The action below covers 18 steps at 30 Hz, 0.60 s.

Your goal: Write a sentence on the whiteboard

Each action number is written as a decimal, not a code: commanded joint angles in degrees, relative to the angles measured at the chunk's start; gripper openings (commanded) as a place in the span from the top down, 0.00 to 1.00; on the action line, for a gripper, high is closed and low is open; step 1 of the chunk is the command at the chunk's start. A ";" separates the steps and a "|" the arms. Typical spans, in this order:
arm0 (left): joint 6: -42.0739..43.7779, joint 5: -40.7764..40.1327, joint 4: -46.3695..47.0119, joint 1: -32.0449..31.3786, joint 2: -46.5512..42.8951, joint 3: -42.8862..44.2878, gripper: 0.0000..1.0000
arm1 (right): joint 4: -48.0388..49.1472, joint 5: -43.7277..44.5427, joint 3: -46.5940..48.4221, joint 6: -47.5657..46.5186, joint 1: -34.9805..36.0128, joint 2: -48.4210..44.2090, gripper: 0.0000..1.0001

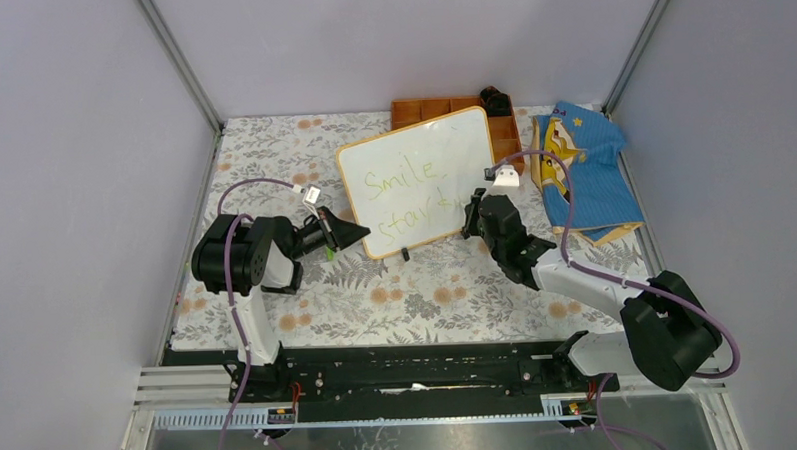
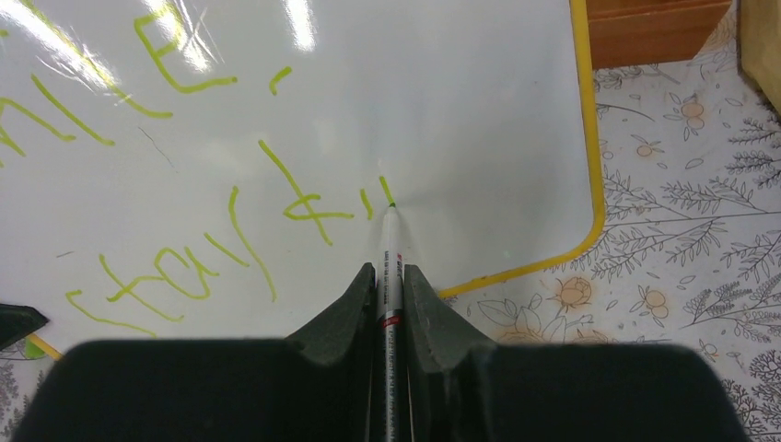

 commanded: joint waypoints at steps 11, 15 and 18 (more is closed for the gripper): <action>1.86 -2.14 -6.61 -0.29 0.20 -0.01 1.00 | 1.03 0.85 -0.38 1.23 -0.57 -0.80 1.00; 1.86 -2.13 -6.70 -0.27 0.22 -0.01 1.00 | 1.00 1.07 1.18 0.67 -0.55 -0.11 1.00; 1.86 -2.13 -6.70 -0.29 0.25 0.00 1.00 | 1.04 1.19 2.23 0.29 -0.57 0.35 1.00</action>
